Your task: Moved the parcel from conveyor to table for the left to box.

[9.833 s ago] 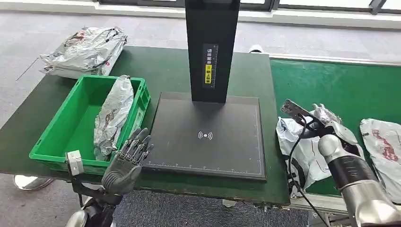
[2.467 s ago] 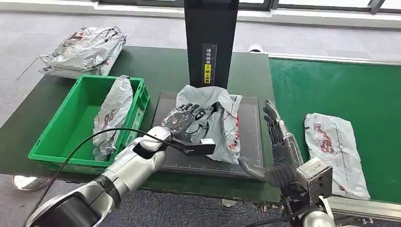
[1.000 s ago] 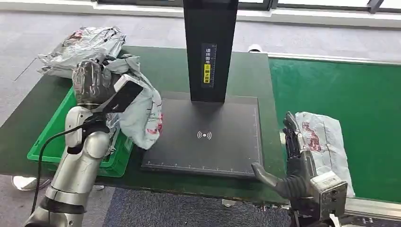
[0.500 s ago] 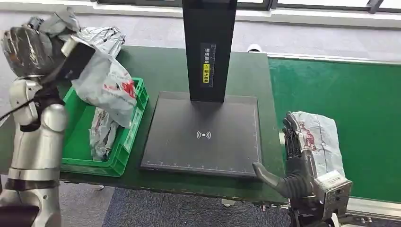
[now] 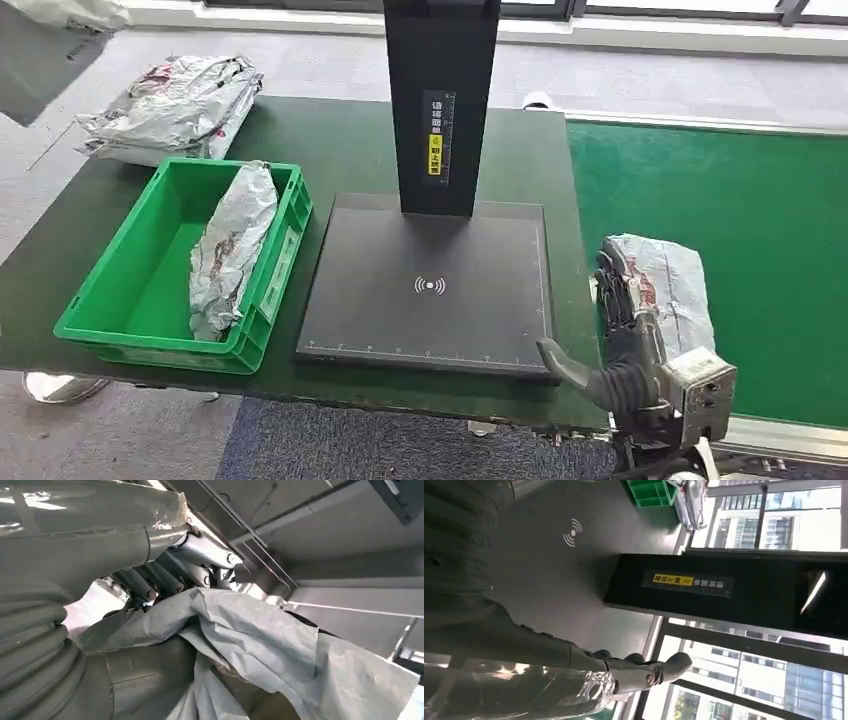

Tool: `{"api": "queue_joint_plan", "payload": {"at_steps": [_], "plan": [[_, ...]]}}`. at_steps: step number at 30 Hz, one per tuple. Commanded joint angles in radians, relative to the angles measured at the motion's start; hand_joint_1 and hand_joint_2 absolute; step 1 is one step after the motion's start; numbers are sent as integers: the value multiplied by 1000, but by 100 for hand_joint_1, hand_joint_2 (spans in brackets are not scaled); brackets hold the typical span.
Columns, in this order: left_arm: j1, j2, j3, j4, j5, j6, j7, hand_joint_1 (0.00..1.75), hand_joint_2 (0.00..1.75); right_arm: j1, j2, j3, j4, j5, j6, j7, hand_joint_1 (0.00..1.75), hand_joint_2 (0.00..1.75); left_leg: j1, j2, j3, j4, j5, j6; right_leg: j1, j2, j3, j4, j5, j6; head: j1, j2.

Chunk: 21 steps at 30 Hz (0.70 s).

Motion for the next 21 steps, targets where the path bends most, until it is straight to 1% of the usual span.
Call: {"api": "queue_joint_plan", "payload": {"at_steps": [1, 5, 6, 7, 9, 12, 13, 17, 18, 20, 21], "plan": [[-104, 12, -108, 214, 98, -78, -12, 175, 175, -26, -29, 36, 64, 1, -5, 5, 0, 175, 0, -1, 3, -2, 0, 1, 0, -1, 4, -2, 0, 0, 0, 0], [-21, 36, -126, 166, 176, -124, -25, 175, 175, -22, -23, 24, 58, 2, 1, 5, 0, 175, 0, 0, 4, -3, 1, 1, 0, -1, 5, -2, 1, 0, 0, 0], [-13, 39, -130, 157, 184, -125, -23, 175, 175, -22, -23, 22, 57, 2, 2, 5, 0, 175, 0, 0, 3, -2, 0, 1, 0, -1, 4, -2, 0, 0, 0, 0], [-9, 39, -133, 153, 188, -125, -21, 175, 175, -22, -23, 20, 55, 1, 3, 5, 0, 175, -1, 1, 5, -3, 1, 1, -1, -1, 5, -3, 1, 0, 0, 0], [-11, 40, -135, 148, 191, -127, -19, 175, 175, -23, -23, 21, 56, 2, 3, 5, 0, 175, 0, 0, 2, -1, 0, 0, 0, -1, 3, -1, 0, 0, 0, 0], [-15, 41, -138, 146, 194, -130, -16, 175, 175, -23, -22, 21, 57, 3, 4, 5, 0, 175, 0, 0, 3, -1, 0, 0, 1, -2, 4, -2, 0, 0, 0, 0], [-12, 34, -135, 144, 232, -170, -22, 175, 175, -18, -22, 16, 51, 8, 0, 6, 0, 175, 0, 0, 2, -1, 0, 0, 1, -1, 3, -1, 0, 0, 0, 0], [-4, 19, -159, 126, 286, -219, -25, 175, 175, 0, -24, 4, 30, 13, -7, 7, 0, 175, 0, -2, 3, -2, 1, 0, 1, -3, 5, -2, 0, 0, 0, 0], [-5, 11, -157, 125, 315, -249, -27, 175, 175, 7, -24, -1, 24, 14, -10, 7, 0, 175, 0, -3, 1, -1, 1, 0, 1, -4, 3, -1, 0, 0, 0, 0], [1, -6, -140, 120, 417, -342, -37, 175, 175, 21, -24, -12, 15, 16, -14, 6, 0, 175, 0, -3, 3, -2, 1, 0, 1, -5, 5, -2, -1, 0, 0, 0], [9, -10, -140, 116, 461, -380, -40, 175, 175, 28, -25, -18, 10, 16, -13, 6, 0, 175, 1, -4, 1, -1, 1, 0, 1, -5, 3, -1, 0, 0, 0, 0]]}}
